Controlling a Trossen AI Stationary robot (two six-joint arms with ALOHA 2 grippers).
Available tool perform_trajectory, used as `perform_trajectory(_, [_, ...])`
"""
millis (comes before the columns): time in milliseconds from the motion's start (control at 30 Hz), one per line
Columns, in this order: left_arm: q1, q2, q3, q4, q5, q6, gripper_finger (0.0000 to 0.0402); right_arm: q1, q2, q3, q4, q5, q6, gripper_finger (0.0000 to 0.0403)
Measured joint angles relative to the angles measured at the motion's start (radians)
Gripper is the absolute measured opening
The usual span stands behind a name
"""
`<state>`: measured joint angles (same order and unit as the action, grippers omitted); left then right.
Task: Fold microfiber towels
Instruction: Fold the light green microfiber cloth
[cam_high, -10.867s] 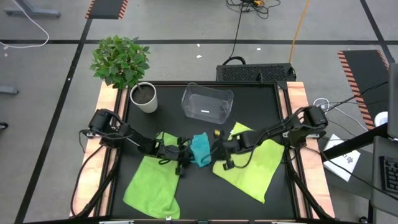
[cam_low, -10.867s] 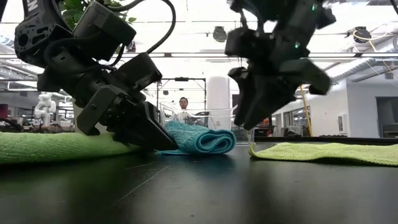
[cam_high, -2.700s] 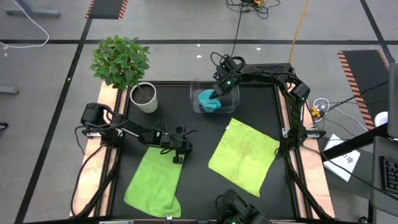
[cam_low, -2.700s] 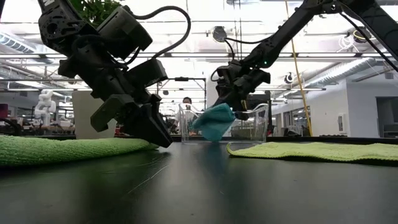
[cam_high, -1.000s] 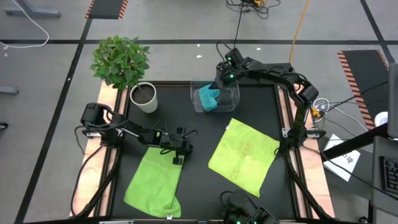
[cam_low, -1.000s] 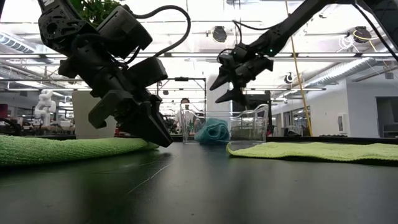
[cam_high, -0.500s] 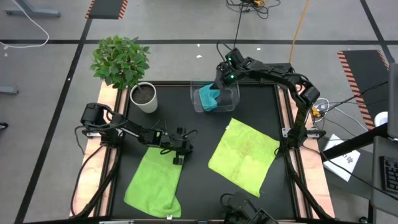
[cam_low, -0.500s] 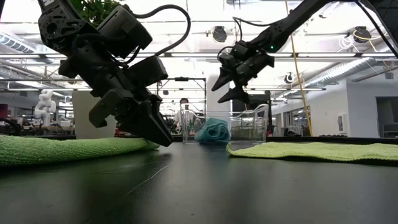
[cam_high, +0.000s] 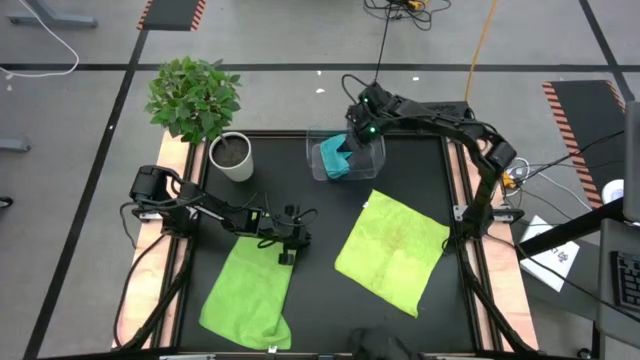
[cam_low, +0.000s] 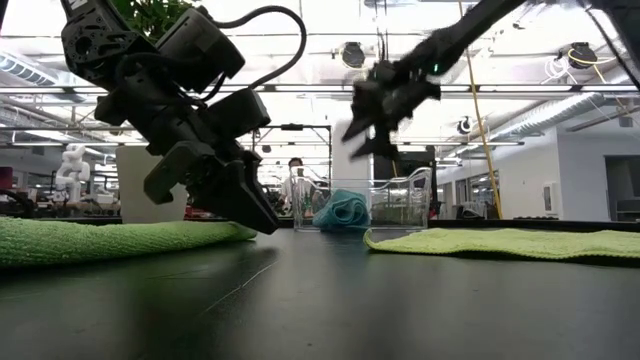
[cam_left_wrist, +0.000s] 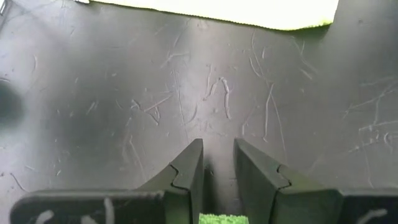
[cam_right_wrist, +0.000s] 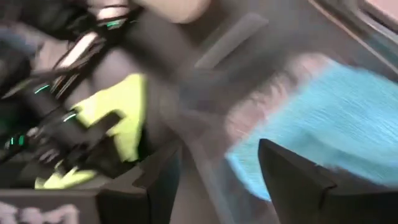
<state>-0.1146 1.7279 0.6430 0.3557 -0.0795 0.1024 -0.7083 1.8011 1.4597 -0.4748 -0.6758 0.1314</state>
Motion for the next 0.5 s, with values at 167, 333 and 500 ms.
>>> perform_trajectory(167, [0.000,0.000,0.000,-0.002,0.001,-0.012,0.0093,0.135,-0.134,0.003,-0.103,0.113,-0.129,0.0111])
perform_trajectory(333, [0.000,0.000,0.000,0.015,0.001,-0.013,0.0093,0.286,-0.233,0.000,-0.211,0.228,-0.177,0.0011])
perform_trajectory(500, [0.000,0.000,0.000,0.016,0.001,0.005,0.0093,0.463,-0.312,-0.096,-0.219,0.356,-0.093,0.0016])
